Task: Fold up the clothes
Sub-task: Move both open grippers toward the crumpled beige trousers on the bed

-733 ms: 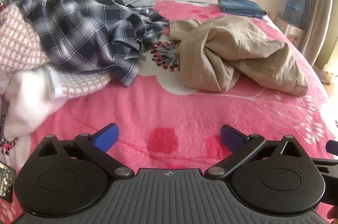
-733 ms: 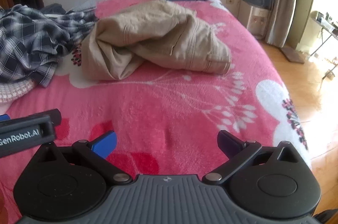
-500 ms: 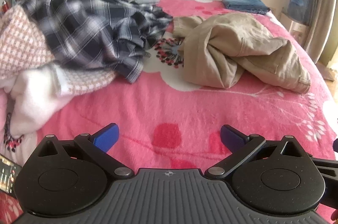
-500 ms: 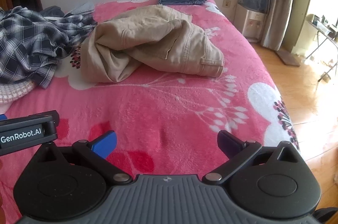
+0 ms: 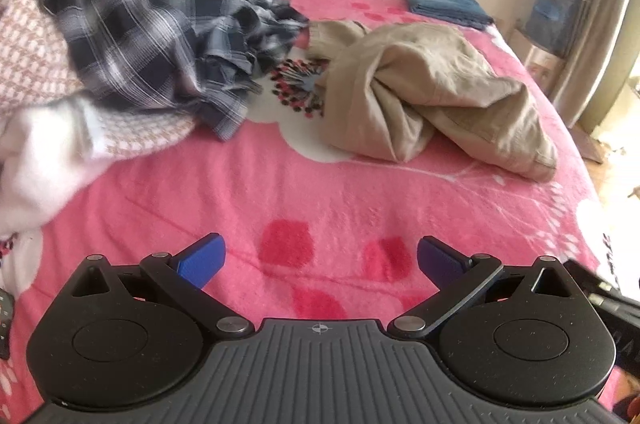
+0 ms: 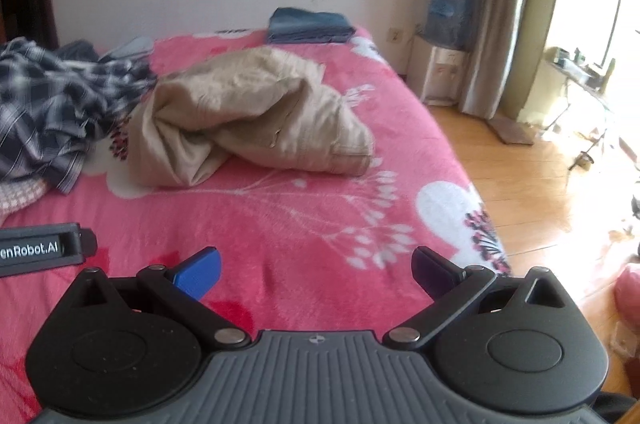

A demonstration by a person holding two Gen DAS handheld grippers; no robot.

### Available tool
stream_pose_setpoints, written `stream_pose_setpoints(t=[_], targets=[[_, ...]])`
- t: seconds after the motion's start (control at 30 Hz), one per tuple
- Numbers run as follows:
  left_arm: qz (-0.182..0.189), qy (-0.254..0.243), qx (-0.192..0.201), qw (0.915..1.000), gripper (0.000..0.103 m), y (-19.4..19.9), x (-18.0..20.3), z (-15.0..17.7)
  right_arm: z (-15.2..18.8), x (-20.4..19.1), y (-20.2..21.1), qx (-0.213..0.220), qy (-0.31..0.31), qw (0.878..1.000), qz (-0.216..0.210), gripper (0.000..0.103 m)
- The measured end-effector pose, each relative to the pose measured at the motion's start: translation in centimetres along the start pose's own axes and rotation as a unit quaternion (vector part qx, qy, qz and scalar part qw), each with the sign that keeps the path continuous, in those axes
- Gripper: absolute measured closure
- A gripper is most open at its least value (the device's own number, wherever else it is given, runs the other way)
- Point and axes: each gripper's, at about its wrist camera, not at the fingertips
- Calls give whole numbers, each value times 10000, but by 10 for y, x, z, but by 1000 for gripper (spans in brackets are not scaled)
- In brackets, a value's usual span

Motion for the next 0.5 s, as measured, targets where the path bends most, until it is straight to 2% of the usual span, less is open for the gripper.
stream_pose_setpoints(t=[0.1,0.27,0.5], targets=[[-75,-85,112,9999,0,6,5,4,1,10,7,47,-259,9996,25,0],[-175,-268,365,9988,0,16,13,4,1,19,14,56,-350,9994,29,0],[-143,57,681,9976,0,22,11,2,1,15,19,80,-148,9998,-60,0]])
Point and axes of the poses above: each gripper's, at about its wrist camera, not at the fingertips, and y roughly against the way its jaws point, x to its right, z to its underside, and after that the axes turned 3 degrees about x, right-handed
